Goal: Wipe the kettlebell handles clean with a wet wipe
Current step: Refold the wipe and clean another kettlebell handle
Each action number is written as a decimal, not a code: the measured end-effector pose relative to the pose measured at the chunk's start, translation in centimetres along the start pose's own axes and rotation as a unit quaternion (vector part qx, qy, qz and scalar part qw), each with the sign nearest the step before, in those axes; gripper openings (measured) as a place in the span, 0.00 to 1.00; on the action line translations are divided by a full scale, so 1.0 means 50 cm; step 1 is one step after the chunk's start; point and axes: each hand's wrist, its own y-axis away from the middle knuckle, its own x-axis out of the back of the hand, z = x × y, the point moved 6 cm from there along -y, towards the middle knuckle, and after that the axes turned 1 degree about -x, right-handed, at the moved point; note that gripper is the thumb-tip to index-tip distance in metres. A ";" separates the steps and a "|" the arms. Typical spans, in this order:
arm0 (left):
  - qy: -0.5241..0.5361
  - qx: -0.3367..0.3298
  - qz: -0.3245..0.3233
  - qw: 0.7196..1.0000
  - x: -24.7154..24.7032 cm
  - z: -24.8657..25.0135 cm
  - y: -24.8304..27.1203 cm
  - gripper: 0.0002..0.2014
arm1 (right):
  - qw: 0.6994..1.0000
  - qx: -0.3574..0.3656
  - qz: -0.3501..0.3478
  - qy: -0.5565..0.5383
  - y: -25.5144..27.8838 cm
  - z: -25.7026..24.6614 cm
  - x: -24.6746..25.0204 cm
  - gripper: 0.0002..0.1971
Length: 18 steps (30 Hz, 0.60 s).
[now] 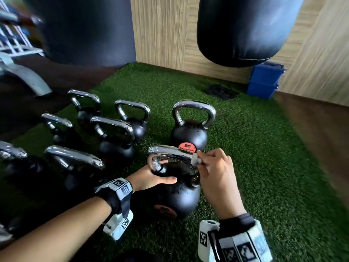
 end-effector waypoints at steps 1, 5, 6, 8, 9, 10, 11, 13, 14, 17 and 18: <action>-0.011 0.009 0.004 1.000 0.002 -0.004 0.000 0.39 | 1.000 0.007 0.010 0.005 0.002 -0.002 -0.005 0.16; -0.040 0.065 0.035 0.997 0.011 -0.035 -0.003 0.44 | 0.999 0.007 0.033 -0.028 0.009 0.030 -0.010 0.16; -0.048 0.076 0.041 0.995 0.013 -0.041 -0.001 0.46 | 0.999 -0.009 0.030 -0.038 0.012 0.050 -0.008 0.15; -0.050 0.081 0.036 0.995 0.011 -0.046 0.003 0.47 | 0.997 -0.054 0.009 -0.056 0.021 0.091 -0.010 0.09; -0.045 0.077 0.026 0.996 0.009 -0.044 0.003 0.46 | 0.995 -0.069 -0.006 -0.066 0.025 0.104 -0.014 0.06; -0.043 0.073 0.018 0.996 0.006 -0.043 0.003 0.45 | 0.994 -0.076 -0.018 -0.073 0.026 0.111 -0.017 0.05; -0.044 0.073 0.019 0.996 0.007 -0.044 0.001 0.45 | 0.994 -0.078 -0.022 -0.080 0.026 0.115 -0.020 0.06; -0.052 0.081 0.037 0.995 0.012 -0.047 0.002 0.46 | 0.992 -0.087 -0.023 -0.090 0.022 0.117 -0.023 0.08; -0.052 0.082 0.042 0.994 0.014 -0.047 0.004 0.46 | 0.991 -0.094 -0.025 -0.086 0.022 0.118 -0.024 0.09; -0.048 0.057 0.030 0.997 0.008 -0.027 0.018 0.33 | 0.975 -0.139 -0.063 -0.164 0.028 0.135 -0.047 0.10; -0.050 0.051 0.024 0.997 0.006 -0.019 0.021 0.30 | 0.958 -0.174 -0.082 -0.215 0.034 0.143 -0.059 0.09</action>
